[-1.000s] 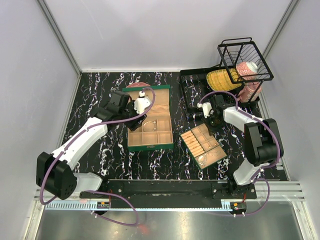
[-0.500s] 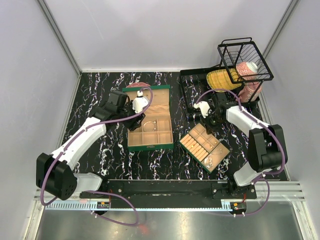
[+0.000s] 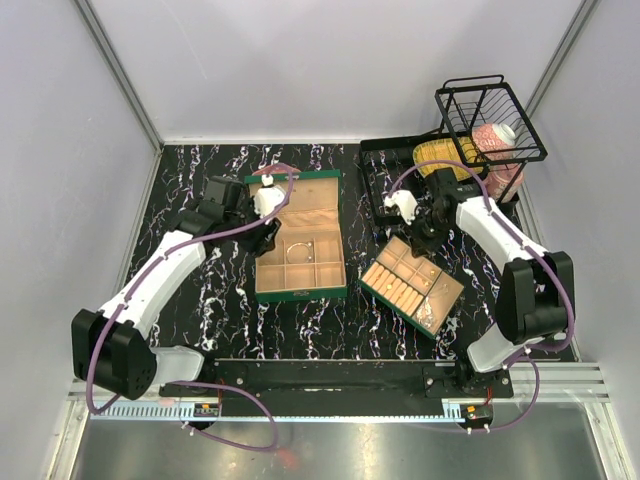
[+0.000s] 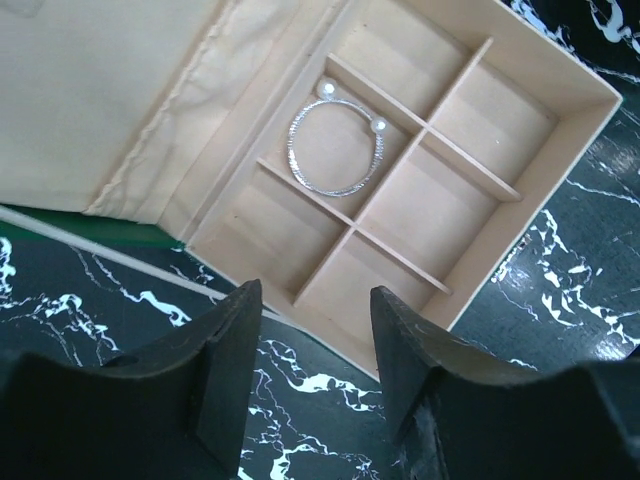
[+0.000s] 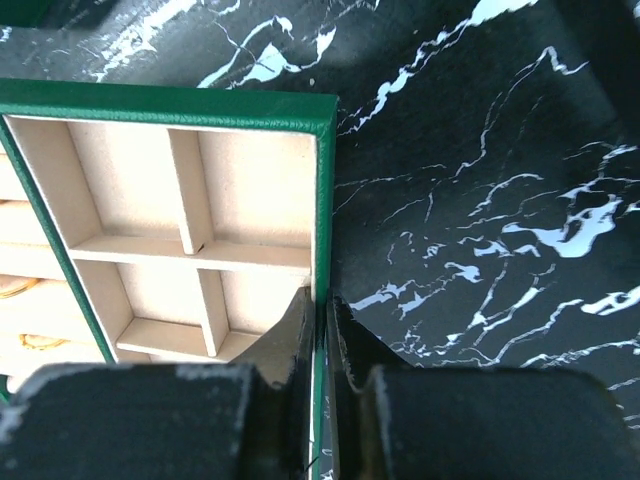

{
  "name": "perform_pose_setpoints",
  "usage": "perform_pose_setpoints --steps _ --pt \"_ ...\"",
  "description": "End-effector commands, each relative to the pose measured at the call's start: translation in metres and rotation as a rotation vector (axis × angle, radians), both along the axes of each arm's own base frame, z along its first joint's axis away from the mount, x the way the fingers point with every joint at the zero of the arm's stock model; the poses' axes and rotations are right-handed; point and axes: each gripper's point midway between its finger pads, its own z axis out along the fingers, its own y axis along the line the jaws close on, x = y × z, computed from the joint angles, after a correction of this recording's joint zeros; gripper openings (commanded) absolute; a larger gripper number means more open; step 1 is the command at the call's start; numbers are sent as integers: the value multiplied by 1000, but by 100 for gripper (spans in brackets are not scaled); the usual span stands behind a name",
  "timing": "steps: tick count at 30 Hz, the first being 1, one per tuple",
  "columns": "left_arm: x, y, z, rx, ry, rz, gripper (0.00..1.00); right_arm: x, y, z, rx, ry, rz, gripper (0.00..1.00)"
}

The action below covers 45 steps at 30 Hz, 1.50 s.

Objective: Organize the mixed jewelry

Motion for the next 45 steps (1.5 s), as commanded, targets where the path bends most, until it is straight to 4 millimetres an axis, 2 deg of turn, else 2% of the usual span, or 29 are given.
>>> perform_pose_setpoints --steps 1,4,9,15,22,27,32,39,45 --pt "14 3 30 -97 -37 35 51 6 11 38 59 -14 55 0" --pt "18 12 33 -129 -26 60 51 7 14 49 52 -8 81 0" --pt "21 29 35 -144 -23 97 51 7 20 54 -12 7 137 0" --pt "23 46 32 -153 -7 132 51 13 49 54 -52 16 219 0" --pt "22 66 30 -162 -1 177 50 23 93 64 -70 -14 314 0" --pt "19 79 28 -163 -6 197 50 19 117 63 -65 -18 358 0" --pt "19 88 26 -160 -10 212 50 11 117 48 -99 -18 395 0" --pt "22 90 27 -177 0 221 50 -10 95 25 -158 5 439 0" --pt "24 91 30 -193 3 232 50 -23 81 15 -173 -28 489 0"
